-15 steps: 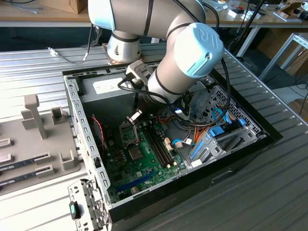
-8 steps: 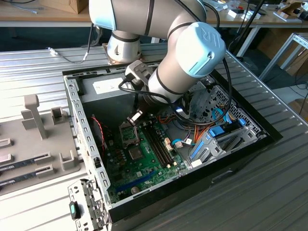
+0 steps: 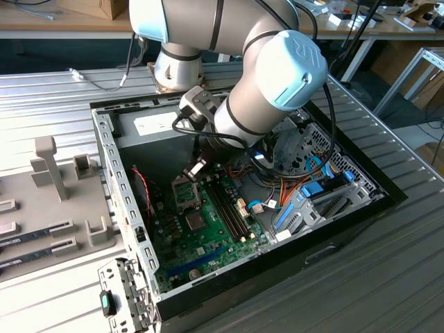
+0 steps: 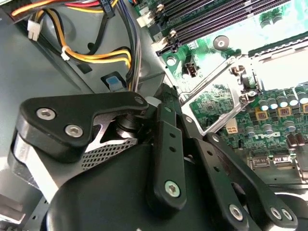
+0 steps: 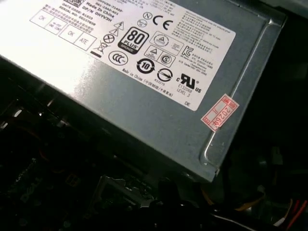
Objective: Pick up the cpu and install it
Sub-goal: 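Close the cpu cover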
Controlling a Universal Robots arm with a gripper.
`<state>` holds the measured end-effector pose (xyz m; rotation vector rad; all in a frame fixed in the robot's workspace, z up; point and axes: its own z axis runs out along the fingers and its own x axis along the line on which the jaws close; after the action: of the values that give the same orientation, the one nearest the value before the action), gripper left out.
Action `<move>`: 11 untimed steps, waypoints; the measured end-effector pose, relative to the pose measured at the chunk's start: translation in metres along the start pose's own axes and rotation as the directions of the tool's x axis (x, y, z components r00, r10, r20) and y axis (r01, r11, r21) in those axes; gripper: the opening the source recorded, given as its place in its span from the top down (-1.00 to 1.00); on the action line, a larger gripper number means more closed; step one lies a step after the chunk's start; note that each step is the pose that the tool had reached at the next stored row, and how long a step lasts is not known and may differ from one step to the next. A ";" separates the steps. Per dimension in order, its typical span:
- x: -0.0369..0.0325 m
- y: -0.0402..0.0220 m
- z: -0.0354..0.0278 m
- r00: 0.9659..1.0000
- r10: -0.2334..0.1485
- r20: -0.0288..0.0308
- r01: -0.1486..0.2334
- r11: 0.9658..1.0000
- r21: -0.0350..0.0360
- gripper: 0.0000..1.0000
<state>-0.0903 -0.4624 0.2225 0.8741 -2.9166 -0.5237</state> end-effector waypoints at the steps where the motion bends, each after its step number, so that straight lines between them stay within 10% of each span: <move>1: 0.0000 0.0001 -0.0004 1.000 -0.001 0.001 0.001 1.000 -0.002 0.79; 11: -0.0002 0.0016 -0.0058 1.000 -0.018 0.007 0.018 1.000 -0.019 0.79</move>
<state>-0.0902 -0.4628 0.2285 0.8993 -2.9068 -0.5559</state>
